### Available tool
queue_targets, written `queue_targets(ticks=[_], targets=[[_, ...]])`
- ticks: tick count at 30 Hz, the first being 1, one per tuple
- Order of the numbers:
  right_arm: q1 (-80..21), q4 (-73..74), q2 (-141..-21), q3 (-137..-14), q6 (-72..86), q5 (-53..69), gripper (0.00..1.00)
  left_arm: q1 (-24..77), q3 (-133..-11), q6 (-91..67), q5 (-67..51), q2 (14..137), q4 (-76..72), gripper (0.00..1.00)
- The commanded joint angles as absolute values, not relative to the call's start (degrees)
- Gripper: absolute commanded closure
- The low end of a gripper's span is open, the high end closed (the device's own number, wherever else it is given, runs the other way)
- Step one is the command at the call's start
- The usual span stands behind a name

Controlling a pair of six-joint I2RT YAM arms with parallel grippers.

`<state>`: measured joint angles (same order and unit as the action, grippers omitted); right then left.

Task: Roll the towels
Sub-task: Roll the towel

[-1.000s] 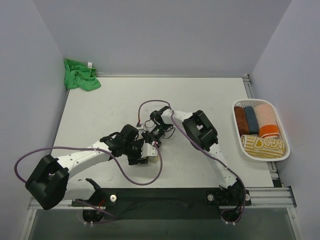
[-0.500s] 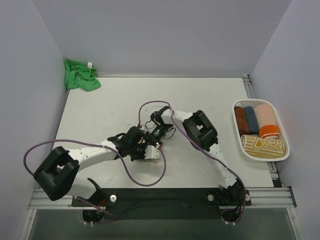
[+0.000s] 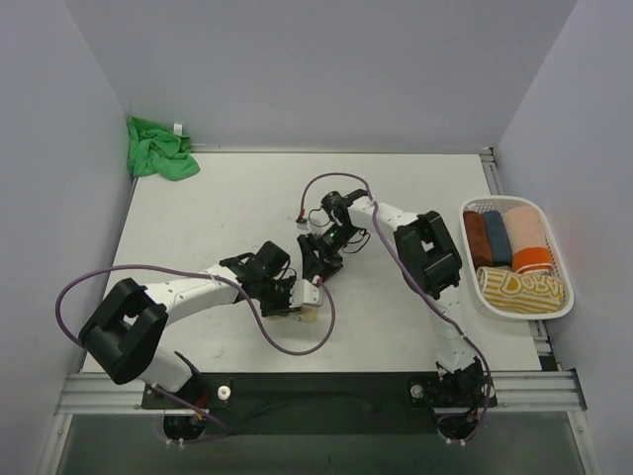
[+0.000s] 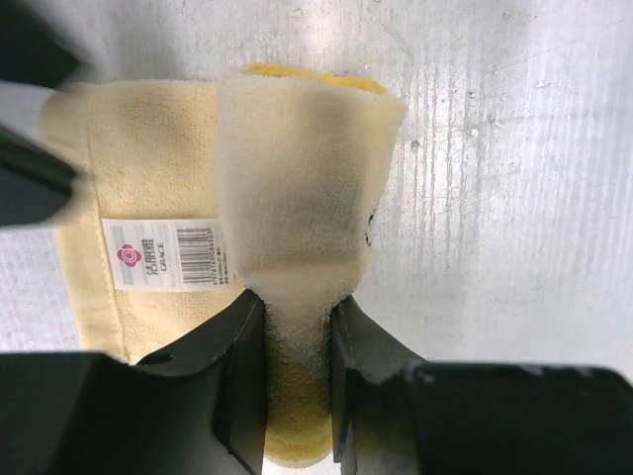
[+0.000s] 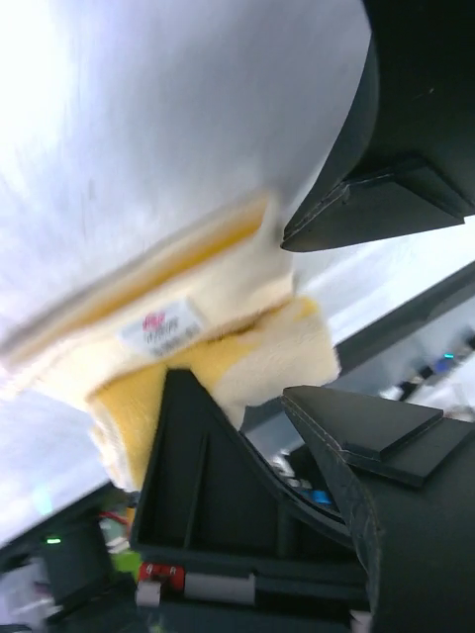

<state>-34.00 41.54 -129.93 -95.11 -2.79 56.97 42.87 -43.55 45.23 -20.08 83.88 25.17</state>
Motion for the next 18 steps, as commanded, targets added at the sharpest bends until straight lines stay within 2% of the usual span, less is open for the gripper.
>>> queue_targets(ticks=[1,8,13,15,18], targets=[[-30.6,36.7,-122.0,-94.0,2.7,50.4,0.43,41.4,-44.5,43.4,-25.2,89.7,40.2,0.97],[-25.1,33.5,-112.6,-88.3,2.0,49.0,0.52,32.4,-56.1,47.5,-36.1,100.6,51.7,0.98],[-24.1,31.6,-103.7,-81.1,0.4,49.3,0.59,25.2,-66.7,52.5,-44.4,114.3,63.2,0.98],[-24.2,28.1,-98.6,-75.8,-1.3,49.7,0.63,22.5,-76.6,57.4,-46.8,122.7,70.8,0.97],[-25.1,27.7,-95.4,-73.5,-2.5,49.1,0.64,21.0,-80.6,59.8,-47.6,128.2,75.7,0.97]])
